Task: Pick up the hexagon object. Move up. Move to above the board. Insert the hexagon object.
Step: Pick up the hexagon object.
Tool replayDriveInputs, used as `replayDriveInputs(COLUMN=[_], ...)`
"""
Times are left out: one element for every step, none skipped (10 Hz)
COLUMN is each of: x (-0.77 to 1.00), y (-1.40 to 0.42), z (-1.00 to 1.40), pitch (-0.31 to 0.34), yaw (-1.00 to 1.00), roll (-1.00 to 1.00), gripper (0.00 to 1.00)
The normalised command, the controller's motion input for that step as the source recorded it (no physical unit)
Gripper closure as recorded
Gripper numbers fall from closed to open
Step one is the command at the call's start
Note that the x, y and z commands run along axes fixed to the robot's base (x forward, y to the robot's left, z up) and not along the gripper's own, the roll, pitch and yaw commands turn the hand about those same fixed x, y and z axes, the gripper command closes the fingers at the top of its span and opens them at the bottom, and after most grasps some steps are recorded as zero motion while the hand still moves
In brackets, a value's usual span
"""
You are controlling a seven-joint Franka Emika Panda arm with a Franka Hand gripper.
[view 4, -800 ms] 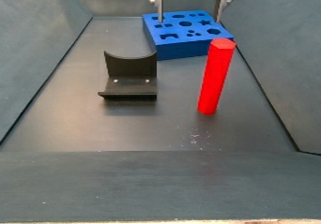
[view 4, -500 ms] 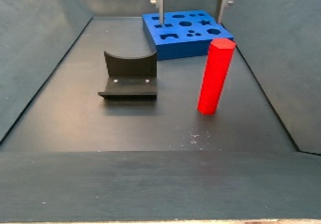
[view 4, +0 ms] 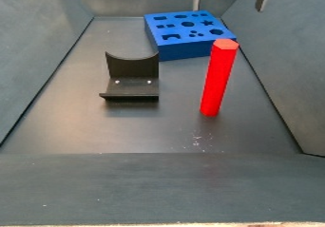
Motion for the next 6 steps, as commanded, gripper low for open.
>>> replayDriveInputs(x=[0.0,0.0,0.0,0.0,0.06,0.05], y=[0.0,0.0,0.0,0.0,0.0,0.0], z=[-0.27,-0.27,-0.27,-0.27,0.0,-0.08], pitch=[-0.001,0.0,-0.001,0.0,0.05,0.0], yaw=[-1.0,-1.0,-1.0,-1.0,-0.33,0.0], roll=[0.01,0.01,0.01,0.04,0.04,0.02], gripper=[0.0,0.0,0.0,0.0,0.0,0.0])
